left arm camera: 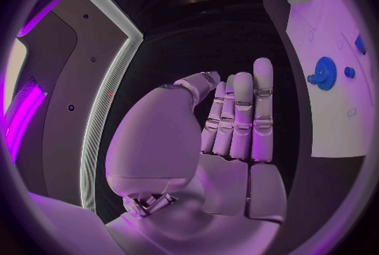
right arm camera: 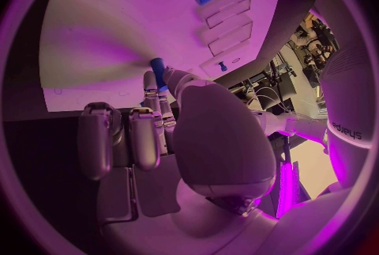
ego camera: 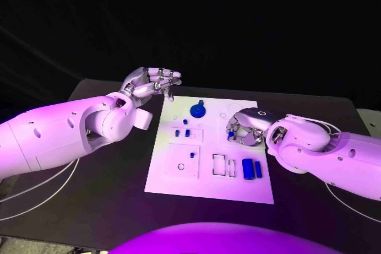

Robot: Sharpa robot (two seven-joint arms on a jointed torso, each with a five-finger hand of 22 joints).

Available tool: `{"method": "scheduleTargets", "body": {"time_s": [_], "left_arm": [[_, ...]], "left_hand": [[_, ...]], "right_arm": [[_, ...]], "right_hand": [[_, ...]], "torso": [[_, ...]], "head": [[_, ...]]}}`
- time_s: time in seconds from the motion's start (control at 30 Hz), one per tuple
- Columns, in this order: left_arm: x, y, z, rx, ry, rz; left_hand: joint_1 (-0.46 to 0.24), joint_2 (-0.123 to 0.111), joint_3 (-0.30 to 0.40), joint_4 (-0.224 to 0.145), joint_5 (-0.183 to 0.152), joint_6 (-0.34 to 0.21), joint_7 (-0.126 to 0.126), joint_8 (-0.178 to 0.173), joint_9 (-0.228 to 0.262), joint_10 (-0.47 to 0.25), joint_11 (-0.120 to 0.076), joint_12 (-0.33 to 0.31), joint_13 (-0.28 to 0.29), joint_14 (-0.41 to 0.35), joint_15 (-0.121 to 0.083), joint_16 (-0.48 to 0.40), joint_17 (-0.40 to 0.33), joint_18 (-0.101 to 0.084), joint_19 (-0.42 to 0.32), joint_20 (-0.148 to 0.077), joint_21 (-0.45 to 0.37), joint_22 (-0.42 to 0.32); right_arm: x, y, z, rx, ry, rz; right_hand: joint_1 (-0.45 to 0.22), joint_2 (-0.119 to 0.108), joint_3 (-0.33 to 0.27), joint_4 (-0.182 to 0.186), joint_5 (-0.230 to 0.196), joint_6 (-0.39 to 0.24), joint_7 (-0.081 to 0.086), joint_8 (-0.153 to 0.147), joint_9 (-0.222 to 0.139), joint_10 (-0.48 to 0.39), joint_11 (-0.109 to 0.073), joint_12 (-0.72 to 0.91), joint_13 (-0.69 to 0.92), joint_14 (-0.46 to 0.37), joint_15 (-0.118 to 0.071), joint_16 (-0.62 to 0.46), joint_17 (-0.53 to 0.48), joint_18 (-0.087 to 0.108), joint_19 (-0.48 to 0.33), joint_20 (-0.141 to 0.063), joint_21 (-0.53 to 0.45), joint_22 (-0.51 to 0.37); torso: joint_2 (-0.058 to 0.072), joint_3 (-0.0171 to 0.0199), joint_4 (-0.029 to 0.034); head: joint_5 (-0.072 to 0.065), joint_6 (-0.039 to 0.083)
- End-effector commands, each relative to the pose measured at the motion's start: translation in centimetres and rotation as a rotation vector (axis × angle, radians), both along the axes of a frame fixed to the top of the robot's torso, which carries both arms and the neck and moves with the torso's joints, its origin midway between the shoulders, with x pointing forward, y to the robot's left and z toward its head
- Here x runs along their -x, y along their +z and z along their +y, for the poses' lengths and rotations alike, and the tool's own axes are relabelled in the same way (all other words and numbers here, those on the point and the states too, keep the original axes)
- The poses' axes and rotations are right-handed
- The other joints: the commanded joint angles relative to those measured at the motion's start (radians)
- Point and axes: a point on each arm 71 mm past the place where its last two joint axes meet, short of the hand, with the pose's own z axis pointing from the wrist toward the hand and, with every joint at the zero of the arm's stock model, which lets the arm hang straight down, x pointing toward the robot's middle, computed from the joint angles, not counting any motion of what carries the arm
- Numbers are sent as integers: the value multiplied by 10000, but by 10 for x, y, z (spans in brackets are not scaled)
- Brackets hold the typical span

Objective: Assemble the parts on the task board

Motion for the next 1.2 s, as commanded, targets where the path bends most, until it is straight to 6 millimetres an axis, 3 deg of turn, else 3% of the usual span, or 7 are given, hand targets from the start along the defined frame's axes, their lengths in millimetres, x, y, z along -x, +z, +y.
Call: {"method": "scheduleTargets", "body": {"time_s": [0.03, 0.17, 0.37, 0.67, 0.87, 1.2], "left_arm": [[0, 1, -2, 75, -93, -19], [0, 1, -2, 71, -95, -9], [0, 1, -1, 63, -82, -3], [-1, 0, -2, 66, -89, -5], [-2, 0, -3, 78, -125, 0], [-3, 0, -11, 135, -266, -4]], "left_hand": [[29, 82, 7, -56, 40, -38, 27, 20, 1, -75, -17, 46, 14, -41, -38, -30, -15, 143, -14, -6, -14, 18], [34, 90, 13, -59, 41, -38, 26, 21, 2, -78, -18, 49, 14, -41, -39, -29, -16, 144, -15, -7, -13, 18], [43, 101, 23, -66, 43, -39, 25, 23, 2, -83, -19, 55, 16, -43, -41, -29, -19, 145, -15, -8, -12, 20], [43, 101, 23, -66, 43, -39, 25, 23, 2, -83, -19, 55, 16, -43, -41, -29, -19, 145, -15, -8, -12, 20], [43, 101, 23, -66, 43, -39, 25, 23, 2, -83, -19, 55, 16, -43, -41, -29, -19, 145, -15, -8, -12, 20], [43, 117, 35, -74, 42, -44, 28, 25, 2, -97, -16, 72, 20, -45, -41, -28, -26, 146, -17, -10, -8, 23]], "right_arm": [[0, 3, 0, 110, -80, -681], [3, 7, 0, -131, -54, -1001], [11, 18, -1, -806, -45, -1367], [30, 47, 8, -2075, 253, -1740], [43, 48, 34, -2588, 862, -1346], [70, 20, 90, -2952, 2245, -344]], "right_hand": [[106, 145, 252, -146, -30, 124, -25, 156, 117, 90, -5, -53, 59, 498, -87, 78, 29, -128, 529, -75, 68, 1679], [132, 169, 457, -303, -72, 161, -30, 255, 185, 156, -22, -66, 99, 510, -109, 113, 85, -149, 556, -82, 169, 1736], [-1, 85, 752, -594, 206, 190, -48, 470, 357, 337, -61, -80, 203, 518, -140, 146, 124, -186, 603, -108, 353, 1841], [-122, 1, 818, -684, 253, 174, -51, 546, 426, 367, -64, -110, 240, 521, -143, 159, 140, -192, 610, -114, 387, 1864], [-181, -29, 830, -703, 238, 170, -54, 571, 448, 376, -64, -122, 253, 519, -143, 155, 129, -192, 609, -115, 386, 1866], [-243, -49, 846, -717, 202, 156, -55, 591, 468, 378, -63, -140, 265, 512, -143, 140, 98, -177, 590, -116, 318, 1837]], "torso": [[-6, -1, 0], [-12, -2, 6], [-21, -4, -13], [-14, -8, -1], [-16, -13, -12], [-19, -22, 21]], "head": [[-7, -6], [-15, -11], [-17, -9], [-25, 1], [52, -33], [153, -60]]}}
